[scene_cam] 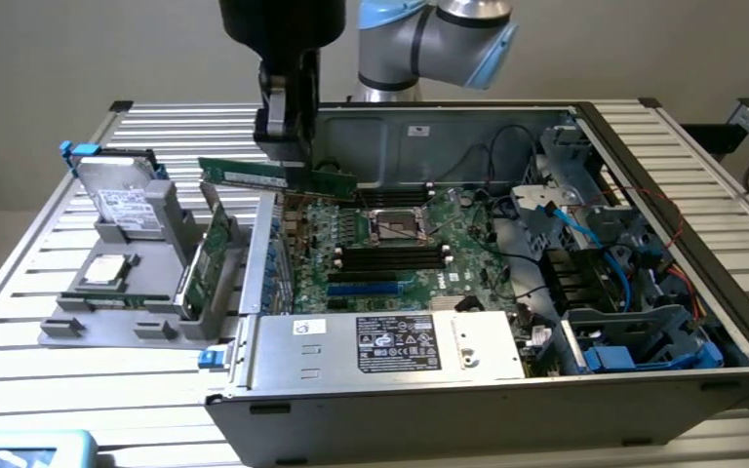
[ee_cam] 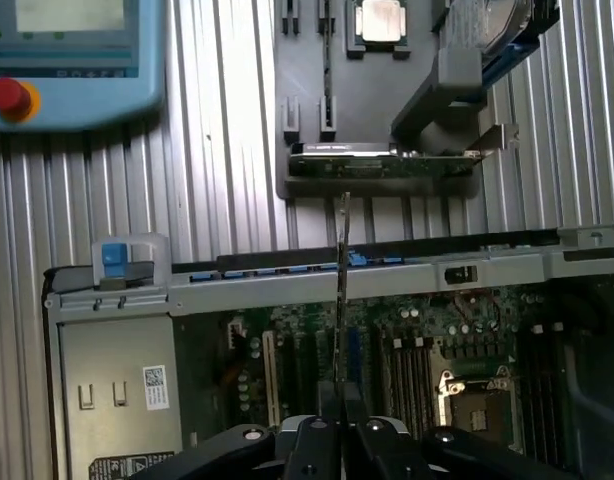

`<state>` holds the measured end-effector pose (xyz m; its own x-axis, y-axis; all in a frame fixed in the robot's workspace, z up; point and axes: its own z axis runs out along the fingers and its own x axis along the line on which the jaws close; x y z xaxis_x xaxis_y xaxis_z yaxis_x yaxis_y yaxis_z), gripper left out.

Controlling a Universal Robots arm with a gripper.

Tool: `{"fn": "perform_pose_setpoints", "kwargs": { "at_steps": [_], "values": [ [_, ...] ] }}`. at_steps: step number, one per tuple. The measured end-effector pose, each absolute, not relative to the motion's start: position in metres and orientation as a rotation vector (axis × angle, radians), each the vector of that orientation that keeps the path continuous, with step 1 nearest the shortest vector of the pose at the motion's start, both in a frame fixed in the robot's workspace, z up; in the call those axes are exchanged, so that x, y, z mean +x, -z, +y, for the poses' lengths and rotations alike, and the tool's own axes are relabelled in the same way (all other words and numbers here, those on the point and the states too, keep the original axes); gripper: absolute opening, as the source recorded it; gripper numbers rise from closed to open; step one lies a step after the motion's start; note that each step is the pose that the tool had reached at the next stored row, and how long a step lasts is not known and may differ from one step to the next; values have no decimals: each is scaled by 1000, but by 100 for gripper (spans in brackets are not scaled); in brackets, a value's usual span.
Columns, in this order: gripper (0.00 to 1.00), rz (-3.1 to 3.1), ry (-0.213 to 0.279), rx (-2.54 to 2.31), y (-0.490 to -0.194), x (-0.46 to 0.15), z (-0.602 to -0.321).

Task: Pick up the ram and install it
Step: 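Pick up the ram and move it above insertion slot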

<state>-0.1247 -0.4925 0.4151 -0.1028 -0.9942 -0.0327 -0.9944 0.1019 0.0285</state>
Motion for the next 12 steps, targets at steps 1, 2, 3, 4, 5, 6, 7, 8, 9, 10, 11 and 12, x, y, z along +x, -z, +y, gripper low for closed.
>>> {"fn": "perform_pose_setpoints", "kwargs": {
  "at_steps": [1, 2, 3, 4, 5, 6, 7, 8, 9, 10, 11, 12],
  "values": [
    [13, 2328, -67, -2101, -415, -120, -492],
    [13, 2328, -67, -2101, -414, -116, -492],
    [13, 2328, -67, -2101, -413, -111, -492],
    [13, 2328, -67, -2101, -413, -107, -491],
    [13, 2328, -67, -2101, -412, -102, -490],
    [13, 2328, -67, -2101, -411, -97, -490],
    [13, 2328, -67, -2101, -410, -93, -488],
    [13, 2329, -66, -2101, -408, -88, -487],
    [13, 2329, -66, -2101, -407, -84, -485],
    [13, 2329, -65, -2102, -406, -79, -483],
    [13, 2329, -65, -2102, -404, -75, -481],
    [13, 2329, -65, -2102, -403, -70, -479]
  ]
}}
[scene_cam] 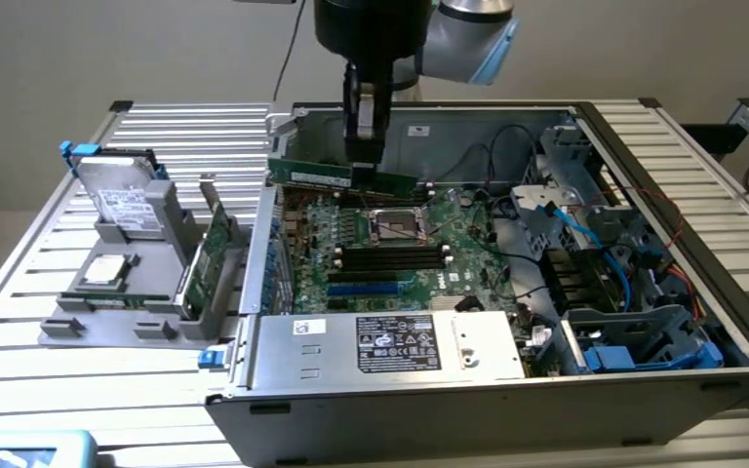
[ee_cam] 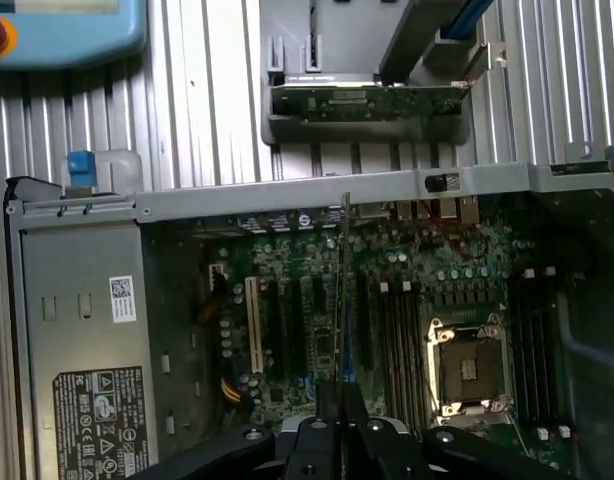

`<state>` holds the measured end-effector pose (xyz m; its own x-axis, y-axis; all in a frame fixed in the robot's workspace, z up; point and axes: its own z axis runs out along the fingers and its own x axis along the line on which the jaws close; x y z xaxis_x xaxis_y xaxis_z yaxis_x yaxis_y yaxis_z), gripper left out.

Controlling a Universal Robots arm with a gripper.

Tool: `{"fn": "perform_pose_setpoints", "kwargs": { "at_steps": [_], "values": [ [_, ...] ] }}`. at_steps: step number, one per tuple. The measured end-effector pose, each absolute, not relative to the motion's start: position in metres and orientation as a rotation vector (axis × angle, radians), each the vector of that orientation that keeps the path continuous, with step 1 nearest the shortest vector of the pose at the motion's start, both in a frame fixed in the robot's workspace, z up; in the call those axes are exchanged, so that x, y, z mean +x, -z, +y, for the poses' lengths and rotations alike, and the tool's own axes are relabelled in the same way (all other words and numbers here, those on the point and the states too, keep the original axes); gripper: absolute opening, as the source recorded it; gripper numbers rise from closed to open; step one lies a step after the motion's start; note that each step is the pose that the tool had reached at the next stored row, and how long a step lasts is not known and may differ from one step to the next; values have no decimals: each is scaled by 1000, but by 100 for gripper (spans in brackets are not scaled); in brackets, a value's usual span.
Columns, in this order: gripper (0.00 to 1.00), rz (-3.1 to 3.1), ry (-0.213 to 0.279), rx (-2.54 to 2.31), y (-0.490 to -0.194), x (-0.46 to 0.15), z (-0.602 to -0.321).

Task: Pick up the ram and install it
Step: 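Pick up the ram and move it above insertion slot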

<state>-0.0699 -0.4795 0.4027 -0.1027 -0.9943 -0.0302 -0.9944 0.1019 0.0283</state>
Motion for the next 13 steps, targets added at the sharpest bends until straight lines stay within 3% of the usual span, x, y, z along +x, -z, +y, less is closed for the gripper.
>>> {"fn": "perform_pose_setpoints", "kwargs": {
  "at_steps": [13],
  "values": [
    [13, 2324, -54, -2104, -390, -30, -456]
  ]
}}
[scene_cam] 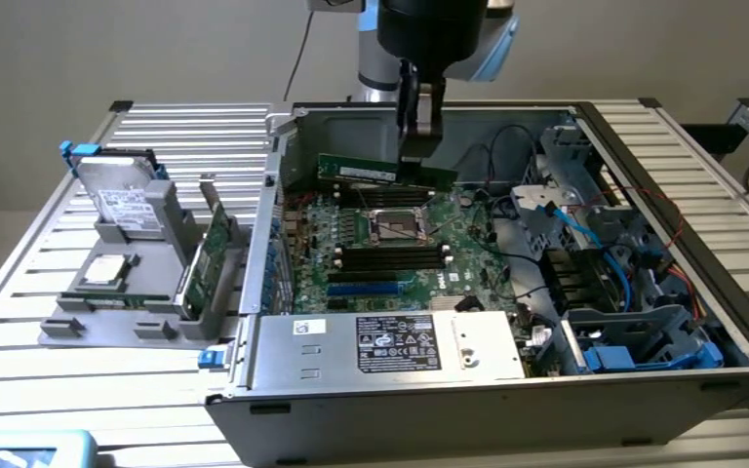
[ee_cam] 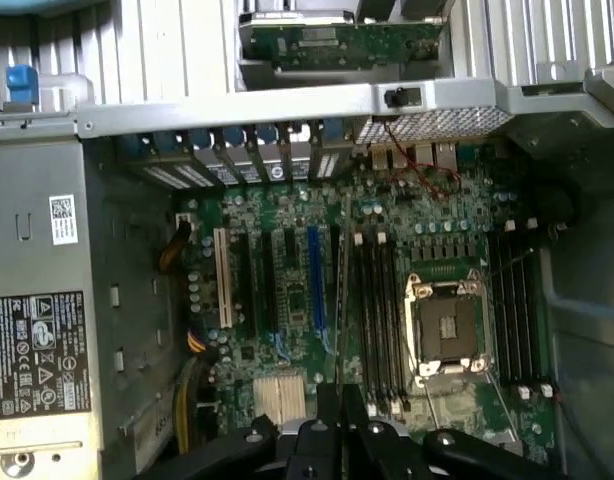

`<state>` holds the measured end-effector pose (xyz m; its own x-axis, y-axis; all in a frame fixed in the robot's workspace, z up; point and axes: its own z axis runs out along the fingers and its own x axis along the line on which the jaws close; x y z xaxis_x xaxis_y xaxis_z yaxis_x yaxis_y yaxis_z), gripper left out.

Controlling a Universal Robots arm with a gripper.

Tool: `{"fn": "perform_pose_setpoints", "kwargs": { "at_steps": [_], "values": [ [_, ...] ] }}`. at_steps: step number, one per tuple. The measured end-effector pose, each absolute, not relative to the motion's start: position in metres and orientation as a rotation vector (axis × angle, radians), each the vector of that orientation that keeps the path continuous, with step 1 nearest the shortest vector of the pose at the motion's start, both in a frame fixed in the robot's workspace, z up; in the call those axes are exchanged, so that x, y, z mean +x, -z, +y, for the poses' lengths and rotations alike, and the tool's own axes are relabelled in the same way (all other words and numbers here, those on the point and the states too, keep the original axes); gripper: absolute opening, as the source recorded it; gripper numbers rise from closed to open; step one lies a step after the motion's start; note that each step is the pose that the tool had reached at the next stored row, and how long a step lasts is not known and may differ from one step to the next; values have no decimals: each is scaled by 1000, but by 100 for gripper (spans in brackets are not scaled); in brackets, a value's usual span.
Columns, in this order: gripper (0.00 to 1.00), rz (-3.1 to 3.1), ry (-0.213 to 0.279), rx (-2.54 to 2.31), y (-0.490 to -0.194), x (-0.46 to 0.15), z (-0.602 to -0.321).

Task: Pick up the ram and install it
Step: 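Pick up the ram and move it above insertion slot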

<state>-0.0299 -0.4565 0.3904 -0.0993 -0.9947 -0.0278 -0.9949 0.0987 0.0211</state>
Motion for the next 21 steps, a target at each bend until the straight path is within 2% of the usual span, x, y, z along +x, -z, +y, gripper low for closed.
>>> {"fn": "perform_pose_setpoints", "kwargs": {
  "at_steps": [7, 15, 21],
  "values": [
    [13, 2290, 11, -2089, -389, -29, -438],
    [13, 2283, 111, -2101, -386, -29, -421],
    [13, 2265, 123, -2116, -380, -29, -405]
  ]
}}
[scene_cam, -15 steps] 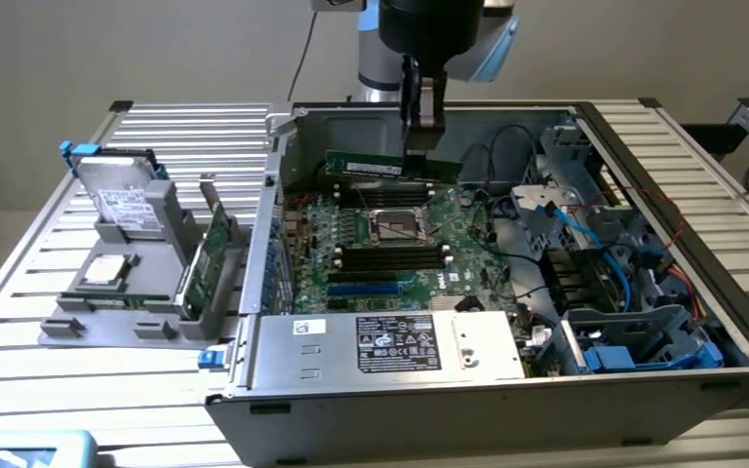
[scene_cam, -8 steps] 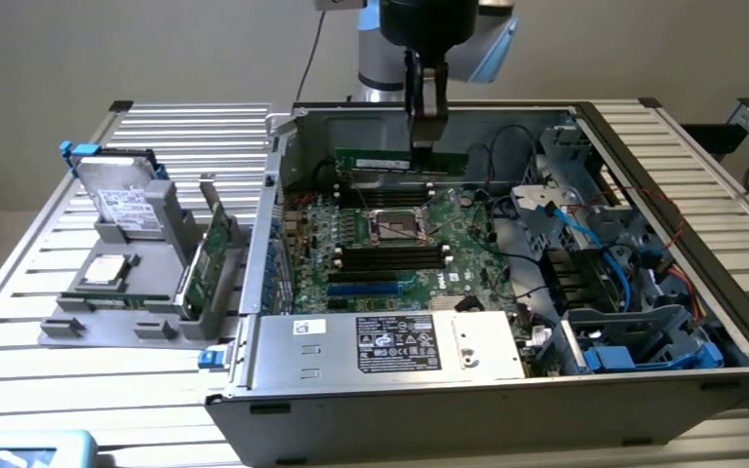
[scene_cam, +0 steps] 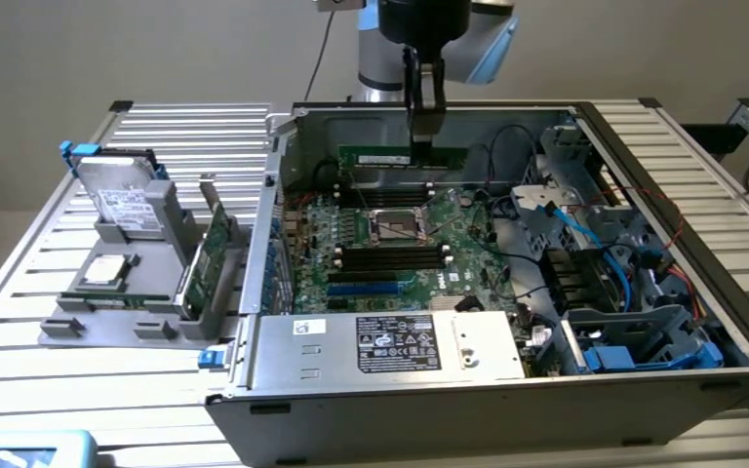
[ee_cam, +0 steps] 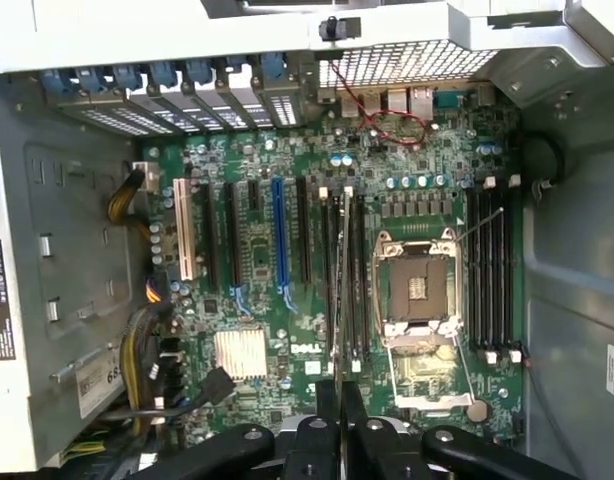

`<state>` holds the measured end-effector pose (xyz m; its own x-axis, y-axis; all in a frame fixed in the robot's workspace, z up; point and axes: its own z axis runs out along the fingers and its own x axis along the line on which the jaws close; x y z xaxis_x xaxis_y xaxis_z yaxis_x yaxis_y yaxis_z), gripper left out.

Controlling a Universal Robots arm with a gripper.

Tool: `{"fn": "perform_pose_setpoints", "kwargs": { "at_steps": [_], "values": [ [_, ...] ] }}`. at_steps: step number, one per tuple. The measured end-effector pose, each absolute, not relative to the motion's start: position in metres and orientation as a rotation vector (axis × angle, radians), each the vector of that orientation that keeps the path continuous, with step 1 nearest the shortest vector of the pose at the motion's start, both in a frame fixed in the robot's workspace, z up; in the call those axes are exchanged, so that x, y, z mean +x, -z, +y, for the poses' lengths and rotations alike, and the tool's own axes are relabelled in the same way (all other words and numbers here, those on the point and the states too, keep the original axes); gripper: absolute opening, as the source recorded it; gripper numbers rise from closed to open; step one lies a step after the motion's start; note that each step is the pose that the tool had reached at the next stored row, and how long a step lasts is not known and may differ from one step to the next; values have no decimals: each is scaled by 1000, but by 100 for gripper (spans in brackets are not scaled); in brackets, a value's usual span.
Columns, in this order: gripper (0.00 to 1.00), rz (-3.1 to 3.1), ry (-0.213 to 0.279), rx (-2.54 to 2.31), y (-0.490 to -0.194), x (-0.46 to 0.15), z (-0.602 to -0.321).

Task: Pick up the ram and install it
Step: 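Pick up the ram and move it above insertion slot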

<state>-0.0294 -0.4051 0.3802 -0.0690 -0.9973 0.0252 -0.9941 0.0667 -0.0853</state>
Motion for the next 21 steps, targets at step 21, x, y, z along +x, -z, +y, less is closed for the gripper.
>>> {"fn": "perform_pose_setpoints", "kwargs": {
  "at_steps": [21],
  "values": [
    [13, 2255, 123, -2125, -374, -30, -399]
  ]
}}
